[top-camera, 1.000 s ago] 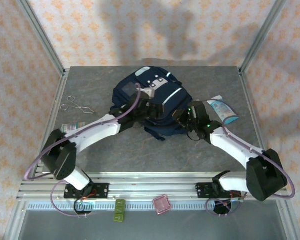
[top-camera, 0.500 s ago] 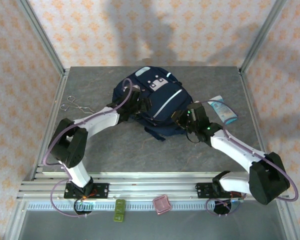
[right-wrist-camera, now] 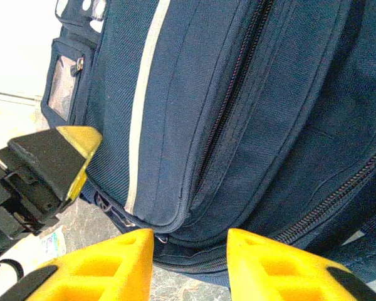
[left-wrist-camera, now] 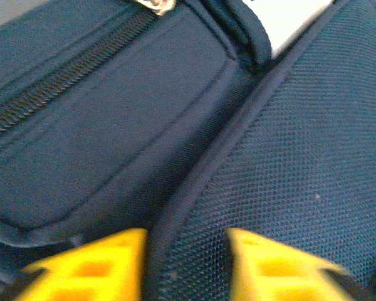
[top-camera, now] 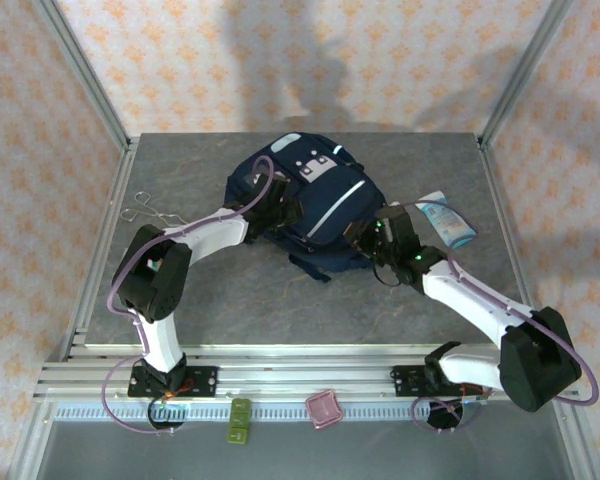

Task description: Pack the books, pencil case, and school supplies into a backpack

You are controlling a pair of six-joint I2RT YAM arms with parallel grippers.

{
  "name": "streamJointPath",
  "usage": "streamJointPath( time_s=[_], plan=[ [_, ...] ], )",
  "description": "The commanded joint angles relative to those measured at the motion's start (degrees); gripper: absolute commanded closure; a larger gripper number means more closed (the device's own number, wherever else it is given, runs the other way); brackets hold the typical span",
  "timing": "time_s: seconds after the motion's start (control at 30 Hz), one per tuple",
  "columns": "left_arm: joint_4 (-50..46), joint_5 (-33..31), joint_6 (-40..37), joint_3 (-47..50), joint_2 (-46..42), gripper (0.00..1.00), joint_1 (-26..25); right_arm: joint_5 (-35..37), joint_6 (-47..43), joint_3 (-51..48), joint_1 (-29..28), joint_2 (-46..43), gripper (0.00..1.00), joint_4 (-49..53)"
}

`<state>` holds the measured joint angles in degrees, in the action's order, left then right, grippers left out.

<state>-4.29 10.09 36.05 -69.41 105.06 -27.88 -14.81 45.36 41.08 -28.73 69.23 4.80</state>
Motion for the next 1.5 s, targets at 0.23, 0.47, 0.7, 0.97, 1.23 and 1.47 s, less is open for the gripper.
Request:
streamJointPath(
  time_s=[0.23,0.47,0.7,0.97,1.23,1.47],
  plan=[
    [2.4,6.2,5.0,-0.2,-5.4,1.0,0.0,-1.2,-5.4,3.6,-4.1,3.4,0.67,2.1],
    [4.9,8.1,10.8,1.1,-11.8,1.0,-0.1,0.0,-8.2,10.8,-12.2,10.7,0.65,1.0],
    [9.6,9.9,14.7,5.1,-14.0,1.0,-0.2,5.7,-3.0,16.7,-13.3,16.8,0.62,3.0],
    [13.5,11.9,16.8,6.6,-14.9,1.0,-0.8,16.4,5.1,21.3,-14.6,22.4,0.6,7.5],
    [14.8,13.3,17.5,5.9,-14.2,1.0,-1.4,21.4,6.9,27.3,-14.6,26.9,0.61,9.9],
    [13.6,10.9,15.9,5.5,-14.4,1.0,-0.7,18.4,4.0,23.2,-15.0,25.0,0.89,11.1]
  ],
)
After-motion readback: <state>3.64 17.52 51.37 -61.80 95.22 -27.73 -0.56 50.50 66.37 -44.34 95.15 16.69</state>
